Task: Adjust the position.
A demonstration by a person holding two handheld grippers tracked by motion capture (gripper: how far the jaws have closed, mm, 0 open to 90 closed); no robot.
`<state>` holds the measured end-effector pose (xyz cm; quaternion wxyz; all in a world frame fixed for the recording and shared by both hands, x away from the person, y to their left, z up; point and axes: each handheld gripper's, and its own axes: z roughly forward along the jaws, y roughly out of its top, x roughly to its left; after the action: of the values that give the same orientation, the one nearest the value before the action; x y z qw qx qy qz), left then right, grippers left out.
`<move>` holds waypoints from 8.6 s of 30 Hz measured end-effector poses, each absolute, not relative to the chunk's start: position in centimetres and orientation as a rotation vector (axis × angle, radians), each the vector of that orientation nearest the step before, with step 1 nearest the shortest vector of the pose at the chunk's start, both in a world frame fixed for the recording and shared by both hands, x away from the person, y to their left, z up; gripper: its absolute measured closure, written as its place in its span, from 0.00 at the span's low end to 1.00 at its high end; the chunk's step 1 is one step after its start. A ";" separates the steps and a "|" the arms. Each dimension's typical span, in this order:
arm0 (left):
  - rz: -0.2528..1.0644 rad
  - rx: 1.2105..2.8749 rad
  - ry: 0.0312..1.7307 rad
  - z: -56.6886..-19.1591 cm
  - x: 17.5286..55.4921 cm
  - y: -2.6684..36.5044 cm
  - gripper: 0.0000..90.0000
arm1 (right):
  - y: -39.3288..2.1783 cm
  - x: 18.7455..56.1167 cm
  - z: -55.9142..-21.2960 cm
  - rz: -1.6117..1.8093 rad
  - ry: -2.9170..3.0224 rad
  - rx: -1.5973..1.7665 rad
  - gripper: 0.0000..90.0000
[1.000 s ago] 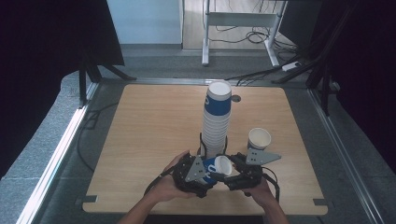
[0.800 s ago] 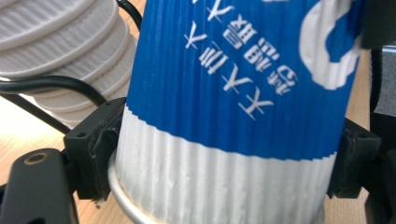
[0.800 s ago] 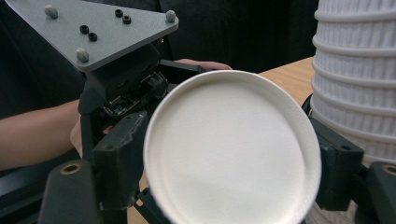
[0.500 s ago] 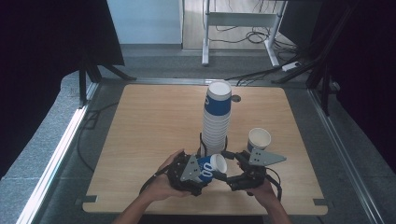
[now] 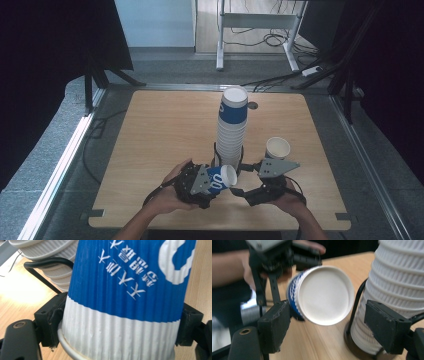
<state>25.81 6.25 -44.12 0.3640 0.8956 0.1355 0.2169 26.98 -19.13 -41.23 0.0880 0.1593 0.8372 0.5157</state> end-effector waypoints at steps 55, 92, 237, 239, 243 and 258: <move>0.397 2.132 0.485 -44.4 26.0 6.9 0.04 | -18.7 28.6 -41.5 1.469 2.662 0.312 0.30; 0.140 1.846 0.574 -44.7 25.1 9.1 0.06 | -19.8 28.0 -45.5 1.950 2.295 0.507 0.30; 0.320 2.138 0.531 -41.4 26.8 5.5 0.06 | -15.1 26.1 -47.3 1.463 2.331 0.385 0.28; 0.319 2.110 0.553 -41.1 26.7 5.7 0.04 | -15.3 26.1 -47.3 1.470 2.303 0.408 0.29; 0.302 2.040 0.573 -40.8 26.4 6.6 0.03 | -15.7 26.2 -47.3 1.492 2.281 0.446 0.29; 0.281 1.915 0.606 -42.1 24.6 8.9 0.03 | -16.4 26.2 -47.0 1.543 2.254 0.483 0.29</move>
<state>24.60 8.90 -42.11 0.5283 0.8017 0.2538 0.1176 26.16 -16.41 -47.00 0.1829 0.1713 0.7989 0.5468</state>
